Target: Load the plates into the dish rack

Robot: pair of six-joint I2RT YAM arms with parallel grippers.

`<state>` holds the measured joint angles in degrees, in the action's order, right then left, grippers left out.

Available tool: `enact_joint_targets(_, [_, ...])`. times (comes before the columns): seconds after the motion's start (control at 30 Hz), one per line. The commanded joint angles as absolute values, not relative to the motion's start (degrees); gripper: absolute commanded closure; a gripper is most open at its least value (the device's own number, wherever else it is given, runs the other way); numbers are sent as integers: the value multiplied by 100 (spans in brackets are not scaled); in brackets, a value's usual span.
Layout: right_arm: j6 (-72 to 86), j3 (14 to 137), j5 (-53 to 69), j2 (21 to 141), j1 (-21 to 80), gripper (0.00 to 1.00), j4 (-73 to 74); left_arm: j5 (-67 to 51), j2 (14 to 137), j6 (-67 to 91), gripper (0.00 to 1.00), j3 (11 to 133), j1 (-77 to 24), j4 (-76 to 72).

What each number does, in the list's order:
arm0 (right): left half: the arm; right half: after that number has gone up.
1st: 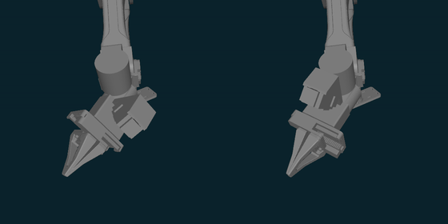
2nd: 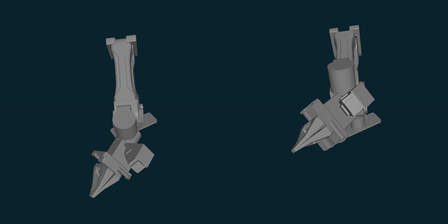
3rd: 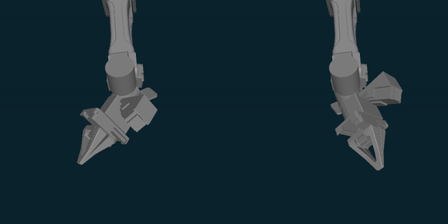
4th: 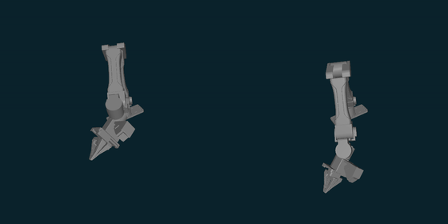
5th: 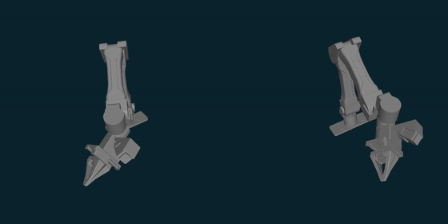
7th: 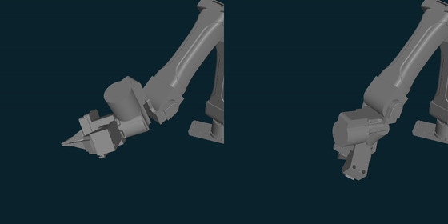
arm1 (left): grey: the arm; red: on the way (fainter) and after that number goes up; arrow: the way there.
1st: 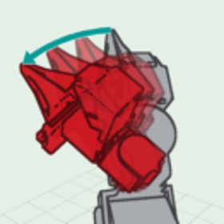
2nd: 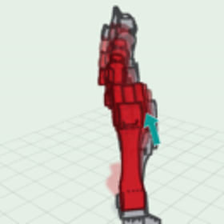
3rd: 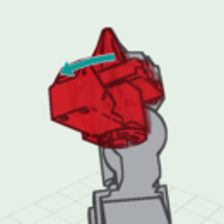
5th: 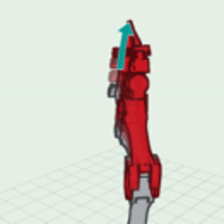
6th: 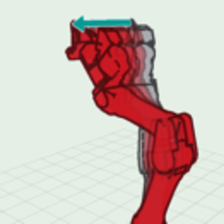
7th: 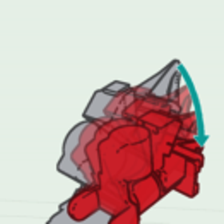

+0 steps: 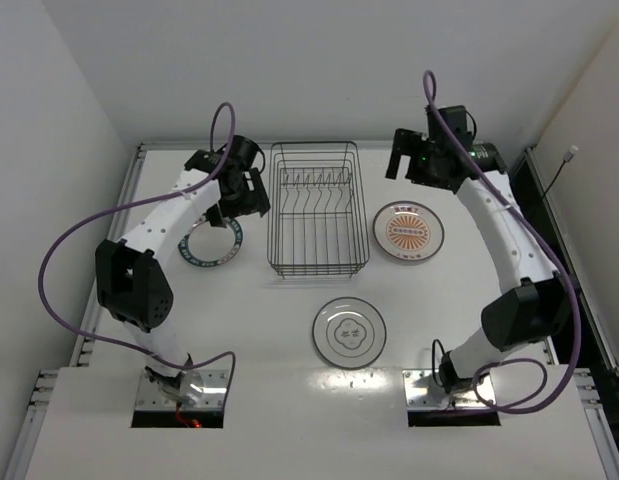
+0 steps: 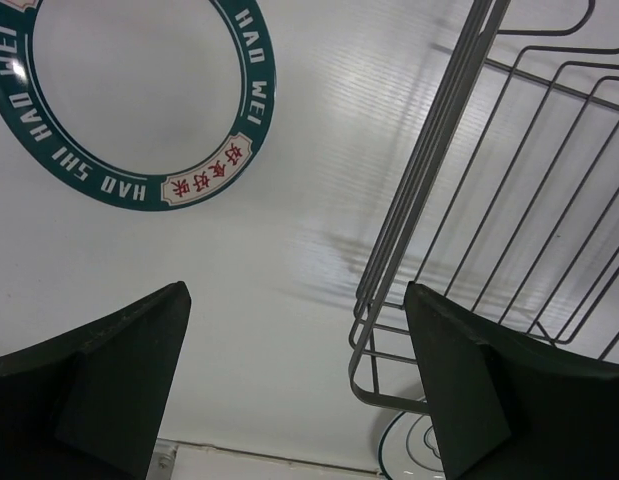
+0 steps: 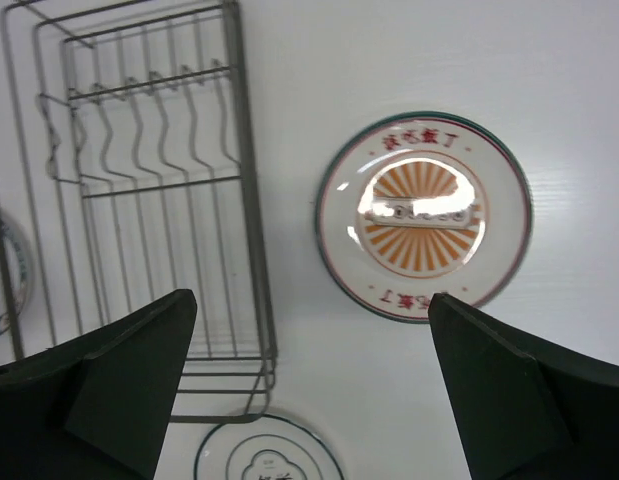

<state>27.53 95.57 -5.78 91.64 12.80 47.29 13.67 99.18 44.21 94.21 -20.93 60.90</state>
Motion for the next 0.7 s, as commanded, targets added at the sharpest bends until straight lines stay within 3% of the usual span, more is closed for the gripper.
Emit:
enact_joint_targets(0.0, [2567,9150,-546,9088,933,0,4852,1222,9633,4430,13,9448,-2030,6012])
enact_joint_targets(0.1, [2496,8852,-492,9158,459,0,4852,1222,9580,4430,13,9396,-2030,6012])
enact_joint_targets(0.3, [2829,7841,1518,9562,-1420,0,3904,958,9475,4298,13,9272,-2030,5845])
enact_joint_targets(0.47, [3146,7550,2592,10089,-1994,0,3130,896,9413,4246,13,9062,-2030,5740])
enact_joint_targets(0.67, [3094,7497,2917,10994,-2399,11,2856,721,9246,4245,13,8702,-2030,5608])
